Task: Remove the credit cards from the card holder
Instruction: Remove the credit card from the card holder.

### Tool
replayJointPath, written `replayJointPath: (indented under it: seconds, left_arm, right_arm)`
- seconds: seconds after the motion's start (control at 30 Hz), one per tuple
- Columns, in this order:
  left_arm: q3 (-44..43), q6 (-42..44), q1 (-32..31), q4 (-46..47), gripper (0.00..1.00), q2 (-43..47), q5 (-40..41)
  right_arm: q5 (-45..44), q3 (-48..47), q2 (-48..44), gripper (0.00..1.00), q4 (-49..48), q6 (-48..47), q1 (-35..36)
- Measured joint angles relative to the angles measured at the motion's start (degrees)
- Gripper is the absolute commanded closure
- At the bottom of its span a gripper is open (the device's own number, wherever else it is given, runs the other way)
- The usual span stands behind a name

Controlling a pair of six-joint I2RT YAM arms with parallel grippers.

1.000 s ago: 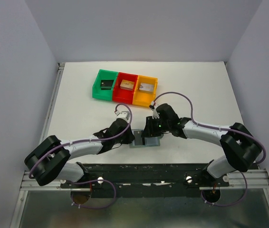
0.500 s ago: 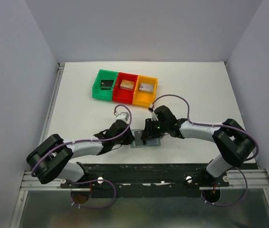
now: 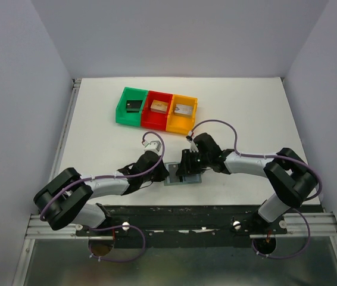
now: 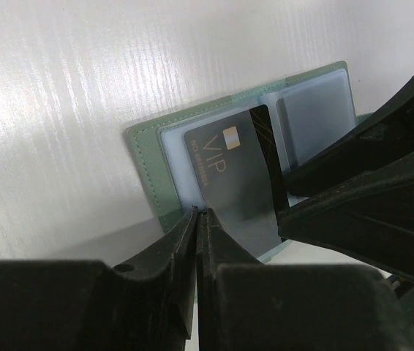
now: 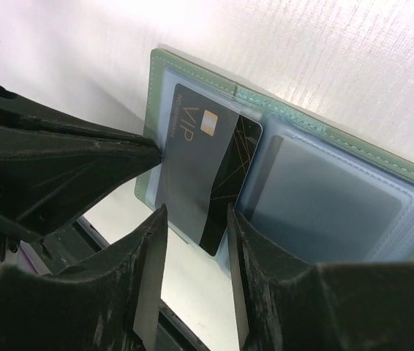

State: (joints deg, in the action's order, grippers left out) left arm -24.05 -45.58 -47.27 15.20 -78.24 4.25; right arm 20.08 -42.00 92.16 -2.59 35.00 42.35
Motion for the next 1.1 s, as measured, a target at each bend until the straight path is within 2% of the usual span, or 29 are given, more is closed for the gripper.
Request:
replayJointPath:
  seconds: [0.43, 1.1]
  left_arm:
    - [0.1, -0.2, 0.0, 0.4, 0.82, -0.2, 0.1]
    - [0.1, -0.5, 0.0, 2.0, 0.83, -1.2, 0.0]
  right_arm:
    - [-0.9, 0.0, 0.4, 0.47, -0.2, 0.1, -0.1]
    - [-0.9, 0.3, 0.0, 0.48, -0.4, 0.5, -0.1]
